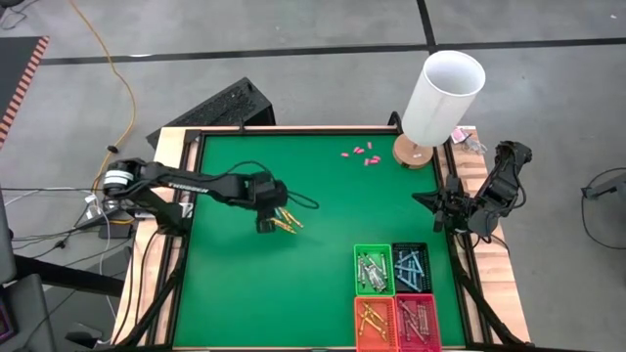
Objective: Sort crayons
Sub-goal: Put the blue crayon into the black bin
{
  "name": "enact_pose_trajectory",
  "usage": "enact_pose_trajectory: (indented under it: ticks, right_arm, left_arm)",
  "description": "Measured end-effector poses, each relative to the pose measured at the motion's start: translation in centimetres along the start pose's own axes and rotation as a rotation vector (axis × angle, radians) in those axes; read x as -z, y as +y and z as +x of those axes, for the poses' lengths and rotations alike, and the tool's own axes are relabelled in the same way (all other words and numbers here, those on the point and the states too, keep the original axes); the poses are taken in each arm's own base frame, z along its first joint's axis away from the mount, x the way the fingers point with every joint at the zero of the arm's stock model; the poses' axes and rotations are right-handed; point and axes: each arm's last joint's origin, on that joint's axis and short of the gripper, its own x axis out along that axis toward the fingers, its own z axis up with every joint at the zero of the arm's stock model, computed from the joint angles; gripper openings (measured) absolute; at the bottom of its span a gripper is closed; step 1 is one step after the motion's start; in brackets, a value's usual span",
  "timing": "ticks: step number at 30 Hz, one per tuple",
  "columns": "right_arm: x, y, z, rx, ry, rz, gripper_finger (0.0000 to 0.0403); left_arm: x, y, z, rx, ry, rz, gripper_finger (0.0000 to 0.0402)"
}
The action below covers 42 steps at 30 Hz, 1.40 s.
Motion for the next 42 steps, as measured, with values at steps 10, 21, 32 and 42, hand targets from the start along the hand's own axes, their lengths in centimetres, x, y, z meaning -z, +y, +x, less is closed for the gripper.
enact_pose_trajectory:
  ticks: [10,21,32,42]
  right_arm:
    - [0.0,0.0,0.0,0.001,0.000,0.002,0.0000]
    - [0.0,0.0,0.0,0.003,-0.003,0.001,0.0000]
    - [0.0,0.0,0.0,0.004,-0.006,0.004,0.0000]
    - [0.0,0.0,0.0,0.004,-0.008,0.010,0.0000]
  left_arm:
    - [1.8,1.7,2.1,0.024,0.018,0.145,0.0119]
    - [2.2,2.1,2.8,0.071,-0.032,0.291,0.0118]
    - [2.2,3.4,3.1,0.107,-0.059,0.307,0.0119]
    - [2.7,2.7,5.8,0.184,0.019,0.337,0.0118]
